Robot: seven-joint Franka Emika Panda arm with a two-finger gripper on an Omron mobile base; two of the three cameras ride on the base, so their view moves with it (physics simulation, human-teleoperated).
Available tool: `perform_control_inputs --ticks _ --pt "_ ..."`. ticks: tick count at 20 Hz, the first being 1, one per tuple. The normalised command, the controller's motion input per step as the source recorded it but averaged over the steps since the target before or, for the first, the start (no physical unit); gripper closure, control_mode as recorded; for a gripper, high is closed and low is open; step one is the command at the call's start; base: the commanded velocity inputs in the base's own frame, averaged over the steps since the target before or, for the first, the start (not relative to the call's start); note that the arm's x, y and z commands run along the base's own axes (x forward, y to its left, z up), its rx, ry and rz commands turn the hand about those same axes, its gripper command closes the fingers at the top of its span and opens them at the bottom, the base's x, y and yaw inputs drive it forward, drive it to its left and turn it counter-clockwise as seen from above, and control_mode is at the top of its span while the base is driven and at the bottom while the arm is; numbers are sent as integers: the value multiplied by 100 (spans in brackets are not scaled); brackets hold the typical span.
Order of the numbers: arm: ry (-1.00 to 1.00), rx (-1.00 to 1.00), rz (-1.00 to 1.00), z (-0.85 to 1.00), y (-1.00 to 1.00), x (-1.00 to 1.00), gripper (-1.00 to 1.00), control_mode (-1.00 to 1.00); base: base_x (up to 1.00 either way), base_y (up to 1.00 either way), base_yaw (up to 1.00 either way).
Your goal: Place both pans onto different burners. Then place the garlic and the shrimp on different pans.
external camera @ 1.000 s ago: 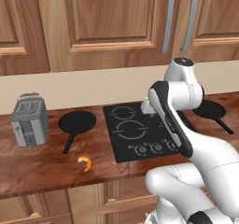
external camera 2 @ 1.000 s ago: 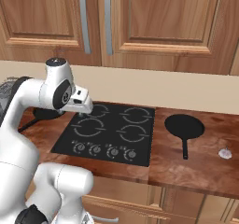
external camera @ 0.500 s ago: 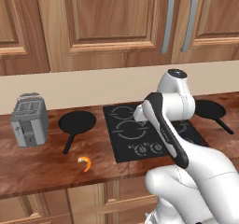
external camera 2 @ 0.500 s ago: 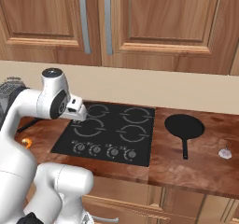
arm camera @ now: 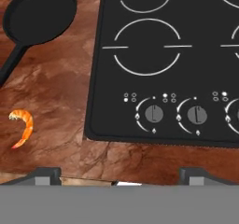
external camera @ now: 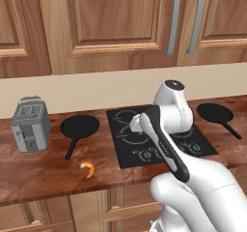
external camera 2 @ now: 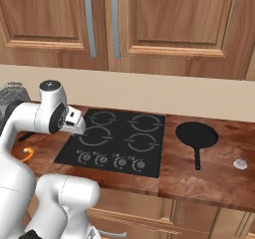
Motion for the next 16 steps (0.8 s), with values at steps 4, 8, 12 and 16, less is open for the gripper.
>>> perform_control_inputs --ticks 4,8,12,16 --pt "0 0 0 -18 30 8 -100 -100 0 0 0" --pt "0 0 0 -16 26 12 -100 -100 0 0 0" --pt "0 0 0 -15 29 12 -100 -100 0 0 0" --pt "0 0 0 -15 29 19 -100 -100 0 0 0"
